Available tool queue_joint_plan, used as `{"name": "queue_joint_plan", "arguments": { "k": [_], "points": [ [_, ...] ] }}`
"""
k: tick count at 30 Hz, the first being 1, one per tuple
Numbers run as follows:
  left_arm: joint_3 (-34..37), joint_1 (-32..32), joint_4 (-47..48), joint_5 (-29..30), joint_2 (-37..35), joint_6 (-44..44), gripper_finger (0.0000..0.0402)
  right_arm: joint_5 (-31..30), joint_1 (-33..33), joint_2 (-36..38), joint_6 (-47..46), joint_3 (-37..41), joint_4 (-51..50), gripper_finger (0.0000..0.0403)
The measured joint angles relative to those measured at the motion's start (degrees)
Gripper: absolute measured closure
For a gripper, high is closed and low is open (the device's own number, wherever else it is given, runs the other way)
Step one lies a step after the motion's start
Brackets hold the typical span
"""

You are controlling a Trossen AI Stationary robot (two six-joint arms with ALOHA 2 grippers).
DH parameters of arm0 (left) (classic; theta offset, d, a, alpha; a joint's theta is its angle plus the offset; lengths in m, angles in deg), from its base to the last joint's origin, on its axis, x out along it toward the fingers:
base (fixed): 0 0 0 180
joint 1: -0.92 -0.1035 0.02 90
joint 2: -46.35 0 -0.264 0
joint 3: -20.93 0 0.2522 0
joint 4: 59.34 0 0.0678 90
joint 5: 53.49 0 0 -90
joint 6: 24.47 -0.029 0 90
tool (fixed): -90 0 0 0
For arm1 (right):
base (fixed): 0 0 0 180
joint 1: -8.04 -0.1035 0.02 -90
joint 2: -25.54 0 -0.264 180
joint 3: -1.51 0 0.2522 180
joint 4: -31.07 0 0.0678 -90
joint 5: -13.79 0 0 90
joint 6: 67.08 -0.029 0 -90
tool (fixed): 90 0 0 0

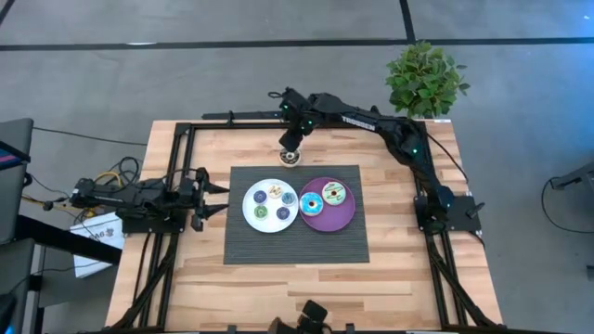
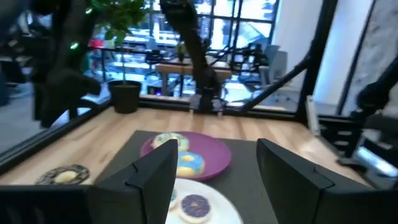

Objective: Pick & Place donuts
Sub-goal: Put the large black donut on the violet plate

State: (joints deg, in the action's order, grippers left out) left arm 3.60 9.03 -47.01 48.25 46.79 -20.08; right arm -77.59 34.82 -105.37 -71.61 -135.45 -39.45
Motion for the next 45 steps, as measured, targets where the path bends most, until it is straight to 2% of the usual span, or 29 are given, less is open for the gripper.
{"name": "queue_joint_plan", "arguments": {
  "k": [3,6,10,21,33,45],
  "points": [
    [0.7,-0.1,-0.4,-2.1,-0.4,0.3,0.019,-0.1,0.2,-1.8,0.3,-1.1,-1.9,0.0202],
    [2.6,0.0,-5.4,-3.8,-0.4,-0.6,0.019,-0.1,0.4,-2.5,0.5,-1.4,-1.3,0.0167],
    [2.9,0.0,-4.4,-3.7,-0.3,-0.2,0.019,0.1,0.4,-3.6,1.1,-1.4,-0.6,0.0141],
    [3.0,0.0,-3.1,-3.5,-0.3,-1.9,0.019,1.4,-0.1,-7.4,3.1,-1.3,-2.1,0.0138],
    [3.1,0.0,-1.9,-3.8,-0.1,-1.7,0.019,1.5,-0.2,-7.3,3.7,-1.2,0.1,0.0138],
    [3.1,0.0,-1.9,-3.6,-0.1,-1.6,0.019,2.4,-0.2,-7.2,3.5,2.9,3.7,0.0138]
  ]
}}
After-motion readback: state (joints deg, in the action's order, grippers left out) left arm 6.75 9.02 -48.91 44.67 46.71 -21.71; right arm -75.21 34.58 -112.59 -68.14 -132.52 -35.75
